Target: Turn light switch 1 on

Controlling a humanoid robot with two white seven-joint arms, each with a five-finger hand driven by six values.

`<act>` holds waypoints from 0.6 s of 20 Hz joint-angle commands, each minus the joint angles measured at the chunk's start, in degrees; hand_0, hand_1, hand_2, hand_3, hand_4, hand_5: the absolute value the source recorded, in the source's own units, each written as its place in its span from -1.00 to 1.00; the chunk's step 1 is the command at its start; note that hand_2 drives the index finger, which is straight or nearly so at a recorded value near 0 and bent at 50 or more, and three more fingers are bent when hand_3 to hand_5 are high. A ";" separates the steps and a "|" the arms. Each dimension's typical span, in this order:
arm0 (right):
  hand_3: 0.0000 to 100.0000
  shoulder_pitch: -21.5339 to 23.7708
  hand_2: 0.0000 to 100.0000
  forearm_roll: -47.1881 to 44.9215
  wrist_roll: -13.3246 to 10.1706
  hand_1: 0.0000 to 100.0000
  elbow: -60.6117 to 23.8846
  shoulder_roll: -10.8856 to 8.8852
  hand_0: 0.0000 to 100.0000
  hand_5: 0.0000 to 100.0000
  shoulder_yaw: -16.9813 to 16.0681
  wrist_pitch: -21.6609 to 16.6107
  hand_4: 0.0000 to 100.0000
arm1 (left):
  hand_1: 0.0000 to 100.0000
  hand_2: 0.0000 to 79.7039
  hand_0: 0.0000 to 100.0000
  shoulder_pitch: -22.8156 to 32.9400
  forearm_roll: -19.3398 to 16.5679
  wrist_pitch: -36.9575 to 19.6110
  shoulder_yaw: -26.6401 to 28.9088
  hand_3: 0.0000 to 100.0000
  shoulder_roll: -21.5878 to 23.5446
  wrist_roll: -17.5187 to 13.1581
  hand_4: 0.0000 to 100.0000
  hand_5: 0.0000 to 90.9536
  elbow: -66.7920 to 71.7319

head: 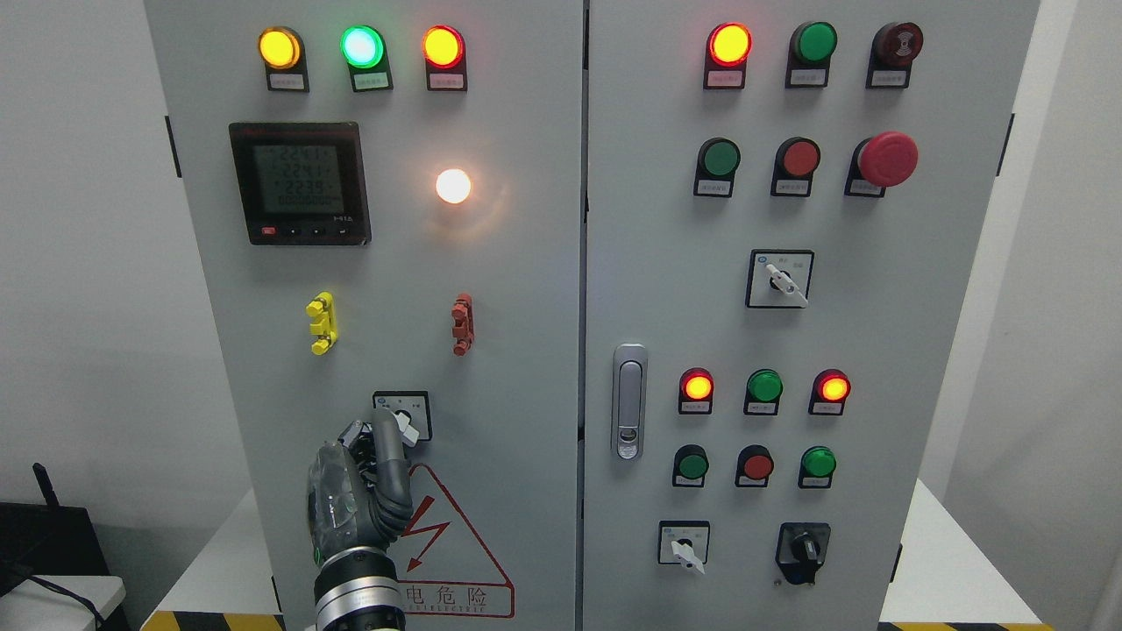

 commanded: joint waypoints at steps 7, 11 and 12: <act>-1.00 0.00 -1.00 -1.05 0.05 -0.22 -0.05 0.00 -0.76 -1.00 0.00 0.00 -1.00 | -0.94 0.39 -0.74 0.92 0.08 -1.46 0.84 0.61 -0.03 -0.03 0.73 0.81 -0.30; -1.00 0.00 -1.00 -1.05 0.05 -0.22 0.03 0.00 -0.76 -1.00 0.00 0.00 -1.00 | -0.92 0.39 -0.80 1.97 0.08 -3.74 2.25 0.61 0.06 -0.03 0.73 0.81 -0.39; -1.00 0.00 -1.00 -1.05 0.05 -0.22 -0.05 0.00 -0.76 -1.00 0.00 0.00 -1.00 | -0.91 0.39 -0.83 2.24 0.08 -4.10 2.51 0.61 0.06 -0.03 0.73 0.81 -0.39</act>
